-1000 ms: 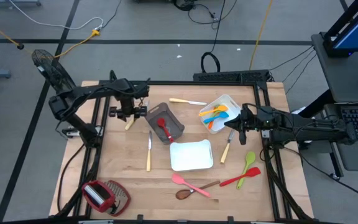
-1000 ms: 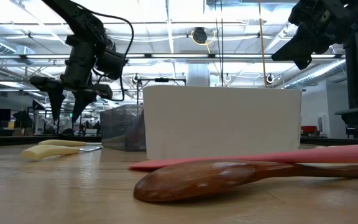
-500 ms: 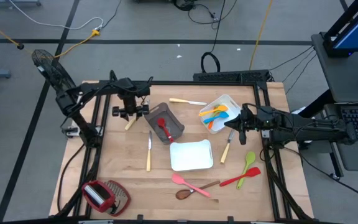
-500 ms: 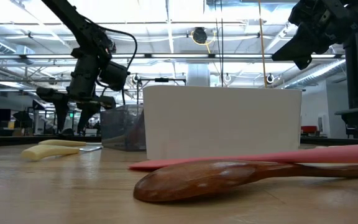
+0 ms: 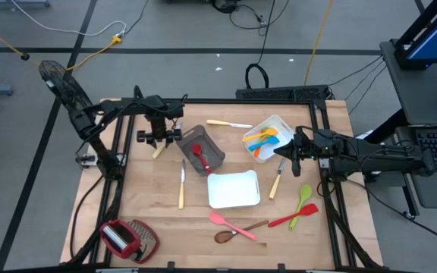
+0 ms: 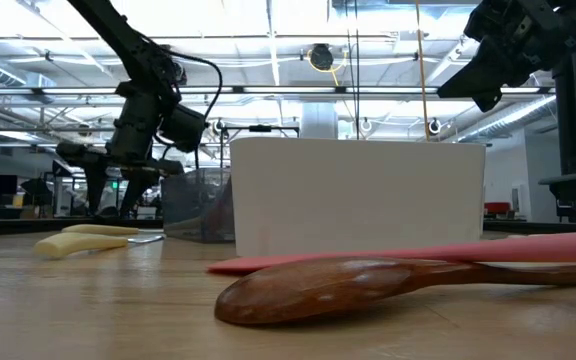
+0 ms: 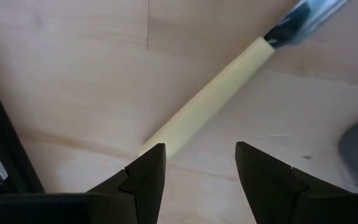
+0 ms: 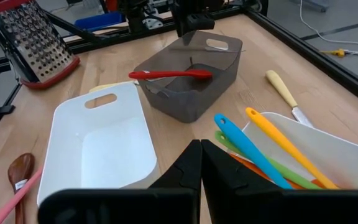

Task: Pick & Place Kitchen Items
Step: Put the yellow table knife into the bottom white bin

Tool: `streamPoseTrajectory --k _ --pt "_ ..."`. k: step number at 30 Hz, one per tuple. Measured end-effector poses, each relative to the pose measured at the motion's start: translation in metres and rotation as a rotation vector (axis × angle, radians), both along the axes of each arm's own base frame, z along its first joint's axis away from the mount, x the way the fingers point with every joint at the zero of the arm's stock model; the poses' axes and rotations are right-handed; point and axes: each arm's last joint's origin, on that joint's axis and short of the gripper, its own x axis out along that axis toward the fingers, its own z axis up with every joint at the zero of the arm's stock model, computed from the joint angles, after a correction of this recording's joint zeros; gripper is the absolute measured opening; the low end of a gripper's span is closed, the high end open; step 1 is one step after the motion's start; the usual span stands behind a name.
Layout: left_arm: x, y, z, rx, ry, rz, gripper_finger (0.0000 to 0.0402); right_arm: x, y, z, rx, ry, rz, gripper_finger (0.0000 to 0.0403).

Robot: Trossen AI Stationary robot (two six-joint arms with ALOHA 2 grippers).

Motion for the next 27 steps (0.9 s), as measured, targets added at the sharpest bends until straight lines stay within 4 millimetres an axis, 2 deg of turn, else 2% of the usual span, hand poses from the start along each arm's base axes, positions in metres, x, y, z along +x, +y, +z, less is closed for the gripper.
streamPoseTrajectory --k 6,10,18,27 --pt "0.005 0.001 -0.012 -0.046 0.022 0.012 0.0198 0.000 0.000 0.000 0.000 0.000 0.000 0.0000" --pt "0.004 0.002 -0.017 -0.017 0.059 0.030 0.0198 0.000 0.000 0.000 0.000 0.000 0.000 0.0000" --pt "0.002 0.006 -0.016 0.079 0.124 0.023 0.0198 0.000 0.000 0.000 0.000 -0.001 0.000 0.0000" --pt "0.003 0.008 -0.017 0.101 0.110 0.015 0.0198 0.000 0.000 0.000 0.000 -0.001 0.000 0.0000"
